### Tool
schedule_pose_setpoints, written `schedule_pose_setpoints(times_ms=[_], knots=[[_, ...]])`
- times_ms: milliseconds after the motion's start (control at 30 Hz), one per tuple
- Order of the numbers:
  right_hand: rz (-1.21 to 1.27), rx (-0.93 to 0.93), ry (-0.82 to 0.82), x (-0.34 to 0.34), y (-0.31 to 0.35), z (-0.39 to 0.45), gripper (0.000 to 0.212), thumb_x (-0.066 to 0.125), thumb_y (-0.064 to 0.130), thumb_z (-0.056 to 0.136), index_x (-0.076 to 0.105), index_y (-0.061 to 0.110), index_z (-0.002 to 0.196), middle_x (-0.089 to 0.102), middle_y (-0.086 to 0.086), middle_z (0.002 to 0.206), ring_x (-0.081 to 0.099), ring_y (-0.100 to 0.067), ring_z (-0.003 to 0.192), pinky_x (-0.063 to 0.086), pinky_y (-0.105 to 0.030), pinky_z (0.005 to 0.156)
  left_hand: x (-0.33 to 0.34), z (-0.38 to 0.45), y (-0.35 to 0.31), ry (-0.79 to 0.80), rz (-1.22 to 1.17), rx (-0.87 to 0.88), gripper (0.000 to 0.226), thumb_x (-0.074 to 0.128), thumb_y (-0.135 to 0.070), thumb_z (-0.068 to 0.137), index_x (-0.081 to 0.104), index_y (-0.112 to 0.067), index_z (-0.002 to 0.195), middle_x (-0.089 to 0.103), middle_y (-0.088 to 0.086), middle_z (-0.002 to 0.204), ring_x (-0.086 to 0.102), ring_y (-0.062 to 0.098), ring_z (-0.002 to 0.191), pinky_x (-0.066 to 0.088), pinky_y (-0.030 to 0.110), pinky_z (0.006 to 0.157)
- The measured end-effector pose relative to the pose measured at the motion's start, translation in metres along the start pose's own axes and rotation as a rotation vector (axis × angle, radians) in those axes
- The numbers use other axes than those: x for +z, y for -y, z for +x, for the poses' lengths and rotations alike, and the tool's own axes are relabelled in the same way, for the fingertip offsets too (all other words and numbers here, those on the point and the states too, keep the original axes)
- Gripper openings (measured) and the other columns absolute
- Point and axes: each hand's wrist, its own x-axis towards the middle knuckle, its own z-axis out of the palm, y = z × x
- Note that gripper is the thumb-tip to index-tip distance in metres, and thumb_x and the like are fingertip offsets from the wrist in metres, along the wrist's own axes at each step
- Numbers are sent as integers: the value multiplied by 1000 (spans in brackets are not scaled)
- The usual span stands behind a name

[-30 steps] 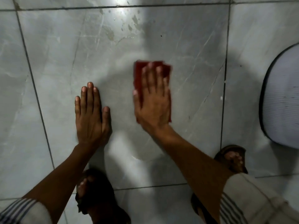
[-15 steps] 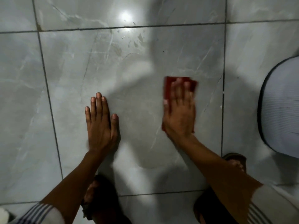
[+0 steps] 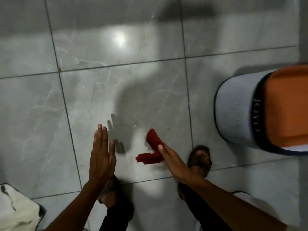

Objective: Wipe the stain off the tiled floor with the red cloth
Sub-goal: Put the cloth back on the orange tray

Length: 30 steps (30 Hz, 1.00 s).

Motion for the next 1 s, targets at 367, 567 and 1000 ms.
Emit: schedule_pose_setpoints(times_ms=[367, 567, 1000], knots=[[58, -109, -508, -170, 104, -238, 33, 56, 84, 98, 61, 81, 131, 60, 51, 145, 50, 24, 142, 38, -13, 122, -27, -56, -192, 128, 83, 270, 74, 25, -57, 112, 13, -26, 179, 2, -13, 189, 6, 16, 176, 23, 34, 133], [-6, -115, -631, -267, 110, -280, 53, 51, 82, 101, 47, 74, 153, 64, 39, 150, 59, 11, 143, 46, -4, 109, 24, -56, -301, 223, 98, 432, 72, 27, -57, 115, 7, -28, 179, -3, -14, 188, -6, 3, 174, 11, 31, 139], [-1196, -306, -717, -388, 45, -75, 77, 21, 53, 118, -1, 13, 180, -5, -7, 190, -4, -33, 176, -1, -64, 140, 162, -23, -412, 296, 86, 612, 80, 31, -54, 116, 1, -14, 179, -10, 1, 189, -11, 14, 176, 3, 34, 143]])
